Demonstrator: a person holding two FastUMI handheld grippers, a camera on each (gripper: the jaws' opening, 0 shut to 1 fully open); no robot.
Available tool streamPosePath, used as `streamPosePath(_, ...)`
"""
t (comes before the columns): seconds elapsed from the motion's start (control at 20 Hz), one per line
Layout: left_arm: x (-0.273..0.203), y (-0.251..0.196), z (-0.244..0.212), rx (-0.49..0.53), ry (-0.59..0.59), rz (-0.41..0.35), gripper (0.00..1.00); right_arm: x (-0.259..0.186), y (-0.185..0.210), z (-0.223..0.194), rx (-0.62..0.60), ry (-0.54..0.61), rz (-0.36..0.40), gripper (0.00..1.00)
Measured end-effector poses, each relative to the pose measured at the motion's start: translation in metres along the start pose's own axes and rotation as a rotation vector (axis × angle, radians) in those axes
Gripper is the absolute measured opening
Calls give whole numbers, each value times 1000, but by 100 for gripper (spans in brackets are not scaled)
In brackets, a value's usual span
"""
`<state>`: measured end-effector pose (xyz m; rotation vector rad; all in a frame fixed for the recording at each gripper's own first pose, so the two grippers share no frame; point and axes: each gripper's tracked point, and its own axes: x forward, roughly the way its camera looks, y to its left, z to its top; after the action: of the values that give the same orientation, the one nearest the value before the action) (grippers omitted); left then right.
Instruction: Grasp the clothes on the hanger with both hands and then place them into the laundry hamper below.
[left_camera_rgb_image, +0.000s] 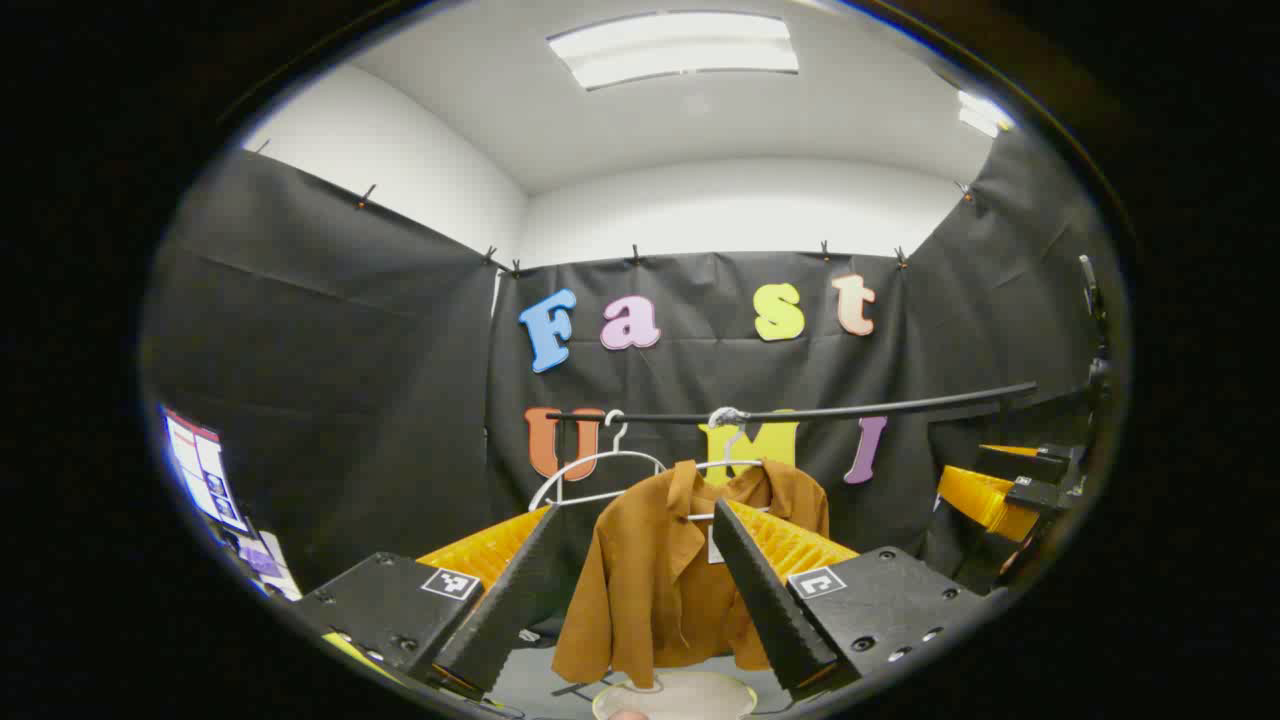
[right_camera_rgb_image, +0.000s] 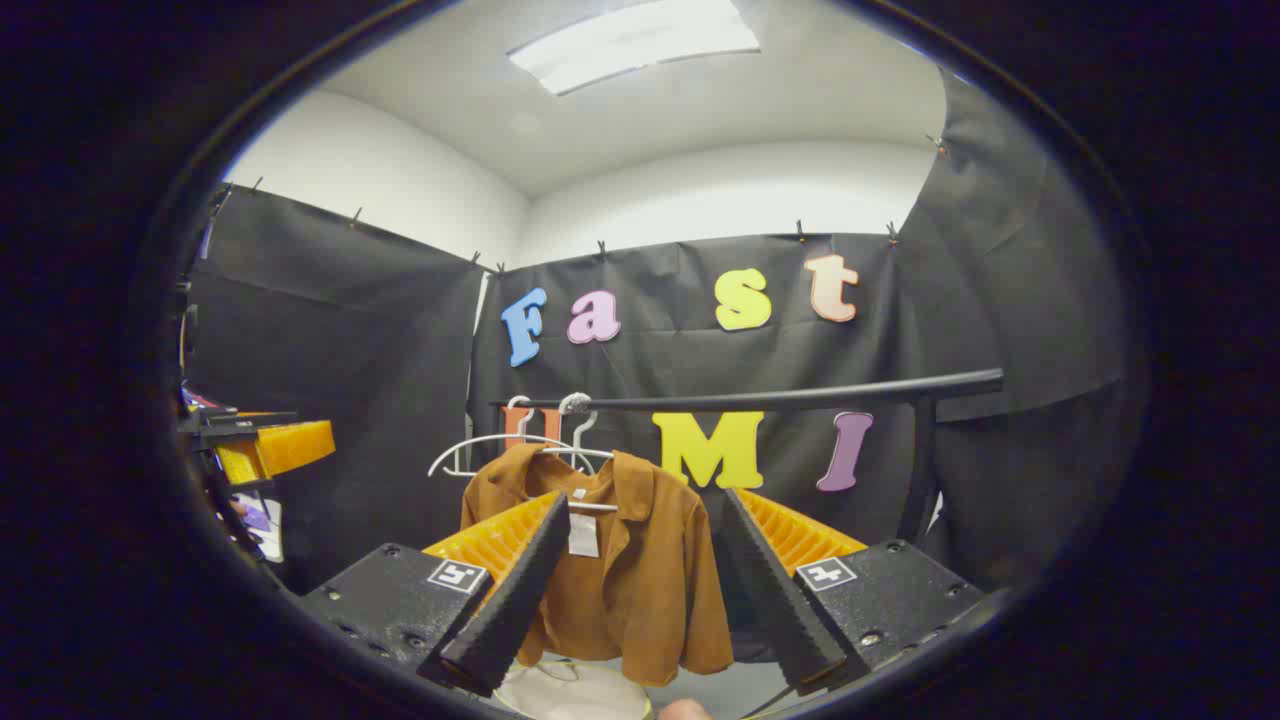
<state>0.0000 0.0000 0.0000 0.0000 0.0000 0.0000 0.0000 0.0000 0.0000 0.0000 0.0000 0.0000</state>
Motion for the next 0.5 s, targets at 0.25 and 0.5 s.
streamPosePath(0.25,21,6,-2,28,3,-27,100,18,3,-9,2,18,-49,96)
streamPosePath(0.5,35,13,-7,23,5,-54,100,34,14,-17,12,35,-76,97)
